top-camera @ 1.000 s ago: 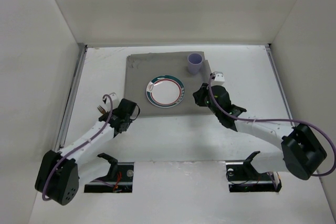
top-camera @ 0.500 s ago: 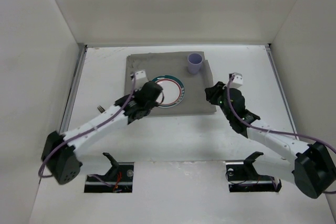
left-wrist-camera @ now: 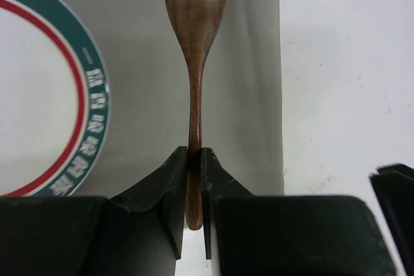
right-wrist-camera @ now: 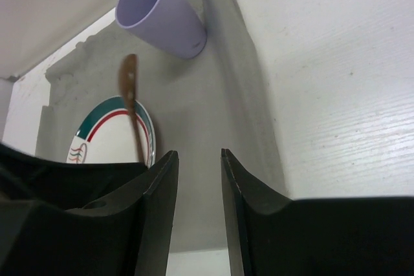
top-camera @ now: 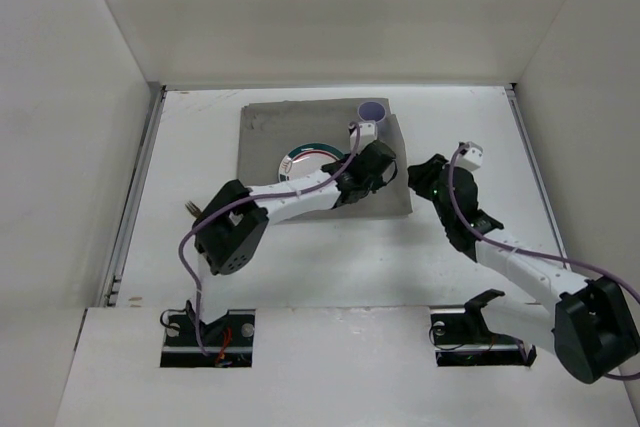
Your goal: Set the dinner table for one person
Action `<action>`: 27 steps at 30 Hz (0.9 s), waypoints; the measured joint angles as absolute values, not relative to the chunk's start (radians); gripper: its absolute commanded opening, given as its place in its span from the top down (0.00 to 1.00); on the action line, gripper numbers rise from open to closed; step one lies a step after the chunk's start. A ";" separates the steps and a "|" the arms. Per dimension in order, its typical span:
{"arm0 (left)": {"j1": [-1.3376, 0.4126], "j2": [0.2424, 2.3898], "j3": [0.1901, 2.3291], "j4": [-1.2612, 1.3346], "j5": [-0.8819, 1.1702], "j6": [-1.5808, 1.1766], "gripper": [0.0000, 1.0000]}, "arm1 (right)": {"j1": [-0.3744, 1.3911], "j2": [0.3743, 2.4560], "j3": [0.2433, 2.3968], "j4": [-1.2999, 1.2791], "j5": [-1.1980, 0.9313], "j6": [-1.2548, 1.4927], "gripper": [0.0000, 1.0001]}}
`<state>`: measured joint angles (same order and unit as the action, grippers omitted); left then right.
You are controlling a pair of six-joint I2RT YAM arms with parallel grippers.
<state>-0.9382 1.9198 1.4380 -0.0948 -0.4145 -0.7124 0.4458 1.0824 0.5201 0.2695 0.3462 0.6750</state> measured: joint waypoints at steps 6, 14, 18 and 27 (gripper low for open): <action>-0.937 2.073 1.509 -0.078 -0.392 -0.716 0.96 | 0.416 1.053 0.501 0.269 0.343 0.698 0.61; -0.912 2.156 1.536 -0.072 -0.370 -0.715 0.94 | 0.413 1.069 0.501 0.271 0.332 0.710 0.61; -0.907 2.168 1.540 -0.059 -0.366 -0.715 0.92 | 0.413 1.081 0.501 0.270 0.332 0.712 0.61; -0.907 2.158 1.517 -0.024 -0.375 -0.727 0.68 | 0.413 1.074 0.501 0.270 0.331 0.711 0.58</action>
